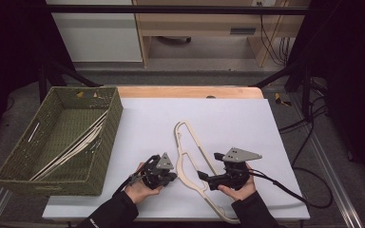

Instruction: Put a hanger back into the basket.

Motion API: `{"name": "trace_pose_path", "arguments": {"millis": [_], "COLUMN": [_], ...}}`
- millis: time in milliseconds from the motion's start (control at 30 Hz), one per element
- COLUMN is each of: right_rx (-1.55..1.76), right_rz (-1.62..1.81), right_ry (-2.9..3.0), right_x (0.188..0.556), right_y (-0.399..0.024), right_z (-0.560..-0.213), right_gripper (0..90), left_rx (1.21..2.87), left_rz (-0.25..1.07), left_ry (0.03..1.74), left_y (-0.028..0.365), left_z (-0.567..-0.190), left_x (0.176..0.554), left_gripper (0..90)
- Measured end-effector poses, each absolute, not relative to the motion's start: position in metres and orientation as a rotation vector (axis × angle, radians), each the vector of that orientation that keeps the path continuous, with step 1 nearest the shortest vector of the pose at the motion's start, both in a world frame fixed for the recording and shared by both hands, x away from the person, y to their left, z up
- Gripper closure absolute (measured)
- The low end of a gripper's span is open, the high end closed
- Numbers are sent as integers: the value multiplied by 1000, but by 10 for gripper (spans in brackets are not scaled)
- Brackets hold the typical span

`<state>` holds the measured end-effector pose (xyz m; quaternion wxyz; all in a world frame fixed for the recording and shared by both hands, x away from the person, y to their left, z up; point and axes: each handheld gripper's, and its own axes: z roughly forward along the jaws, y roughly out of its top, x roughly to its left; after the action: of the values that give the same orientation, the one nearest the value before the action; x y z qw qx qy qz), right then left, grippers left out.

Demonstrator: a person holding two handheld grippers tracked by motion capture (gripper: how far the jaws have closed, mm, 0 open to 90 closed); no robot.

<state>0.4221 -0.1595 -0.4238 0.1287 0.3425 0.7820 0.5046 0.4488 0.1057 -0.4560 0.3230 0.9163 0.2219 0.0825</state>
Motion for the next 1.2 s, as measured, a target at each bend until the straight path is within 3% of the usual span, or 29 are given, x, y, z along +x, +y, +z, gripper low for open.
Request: {"name": "trace_pose_path", "arguments": {"millis": [267,867,1200], "right_rx": [977,950,897], "right_rz": [1435,1289,1173], "right_ry": [2316,2436,2499], "right_x": [421,421,420], "right_y": [-145,-118,-108], "right_z": [-430,-452,-462], "right_gripper": [98,251,450], "left_rx": [2403,2326,2328], "left_rz": [227,211,227], "left_ry": [601,686,682], "left_y": [98,93,92], "left_z": [-437,-425,-421], "left_x": [445,444,441], "left_gripper": [885,885,885]}}
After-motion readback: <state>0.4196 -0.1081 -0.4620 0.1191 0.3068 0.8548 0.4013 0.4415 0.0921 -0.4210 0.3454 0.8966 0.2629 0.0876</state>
